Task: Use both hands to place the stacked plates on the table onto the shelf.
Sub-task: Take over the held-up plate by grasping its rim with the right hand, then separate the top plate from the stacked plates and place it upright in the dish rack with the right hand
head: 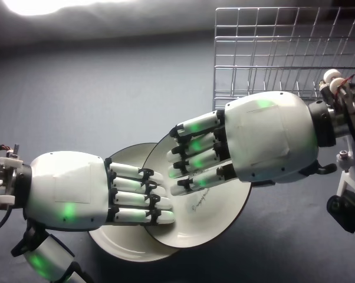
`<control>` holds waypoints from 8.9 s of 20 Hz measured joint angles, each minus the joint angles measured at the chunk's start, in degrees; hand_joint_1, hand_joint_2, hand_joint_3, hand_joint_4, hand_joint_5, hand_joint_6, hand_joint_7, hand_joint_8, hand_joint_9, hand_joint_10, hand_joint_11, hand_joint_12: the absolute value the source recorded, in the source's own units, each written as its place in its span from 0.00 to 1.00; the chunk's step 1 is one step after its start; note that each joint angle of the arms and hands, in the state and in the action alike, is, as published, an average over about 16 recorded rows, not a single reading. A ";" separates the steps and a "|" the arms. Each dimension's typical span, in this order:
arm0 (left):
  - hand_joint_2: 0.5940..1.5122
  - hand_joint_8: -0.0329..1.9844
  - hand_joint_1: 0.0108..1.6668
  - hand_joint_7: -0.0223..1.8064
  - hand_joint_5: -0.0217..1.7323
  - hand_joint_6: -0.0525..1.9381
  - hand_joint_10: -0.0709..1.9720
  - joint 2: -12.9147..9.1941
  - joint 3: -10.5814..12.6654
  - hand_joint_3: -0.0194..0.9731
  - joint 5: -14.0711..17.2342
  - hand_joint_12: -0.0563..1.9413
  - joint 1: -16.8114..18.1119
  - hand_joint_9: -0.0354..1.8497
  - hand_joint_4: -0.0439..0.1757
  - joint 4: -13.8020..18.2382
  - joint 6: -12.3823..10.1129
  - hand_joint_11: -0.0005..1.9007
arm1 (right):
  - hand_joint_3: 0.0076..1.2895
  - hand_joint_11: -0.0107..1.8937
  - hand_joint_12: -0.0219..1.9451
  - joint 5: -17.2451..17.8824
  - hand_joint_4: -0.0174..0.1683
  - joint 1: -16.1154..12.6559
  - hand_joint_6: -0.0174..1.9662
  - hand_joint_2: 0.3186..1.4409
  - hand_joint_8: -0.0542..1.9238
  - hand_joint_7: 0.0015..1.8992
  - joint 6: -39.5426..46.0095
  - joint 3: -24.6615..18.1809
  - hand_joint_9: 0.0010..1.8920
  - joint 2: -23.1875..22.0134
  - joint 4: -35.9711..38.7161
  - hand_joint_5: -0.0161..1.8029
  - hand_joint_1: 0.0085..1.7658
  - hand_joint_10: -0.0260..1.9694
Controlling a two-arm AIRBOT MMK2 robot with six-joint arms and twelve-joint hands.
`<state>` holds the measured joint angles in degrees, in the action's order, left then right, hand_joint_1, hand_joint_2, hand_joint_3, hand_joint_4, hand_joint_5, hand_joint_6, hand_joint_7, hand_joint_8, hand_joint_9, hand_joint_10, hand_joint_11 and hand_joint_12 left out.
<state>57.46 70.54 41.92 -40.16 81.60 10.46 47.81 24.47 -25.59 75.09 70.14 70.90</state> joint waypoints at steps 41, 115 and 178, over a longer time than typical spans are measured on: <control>0.50 0.02 0.01 0.09 0.09 0.03 0.04 -18.53 -3.56 0.03 2.49 0.11 10.12 0.09 0.20 -9.21 -3.19 0.02 | 0.00 0.33 0.74 -7.02 0.09 -9.52 0.51 0.62 0.43 0.55 4.06 -4.27 0.49 -0.25 -23.03 0.51 0.75 0.57; 0.47 0.02 0.01 0.10 0.10 0.03 0.04 -20.43 -2.77 0.03 -13.43 0.15 14.21 0.10 0.20 -15.74 8.06 0.01 | 0.00 0.34 0.76 -38.02 0.05 -22.49 0.52 0.64 0.48 0.55 24.41 -7.79 0.48 -10.59 -62.37 0.48 0.77 0.60; 0.50 0.02 0.01 0.11 0.10 0.03 0.04 -15.52 0.32 0.03 18.34 0.17 3.20 0.10 0.18 -3.22 -12.00 0.01 | 0.00 0.15 0.74 -31.43 0.07 -8.14 0.20 0.71 0.18 0.43 15.19 -5.68 0.38 -18.63 -63.63 0.40 0.65 0.21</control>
<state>41.94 70.86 60.26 -36.96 78.38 -1.54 16.38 16.33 -10.40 69.41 51.51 7.27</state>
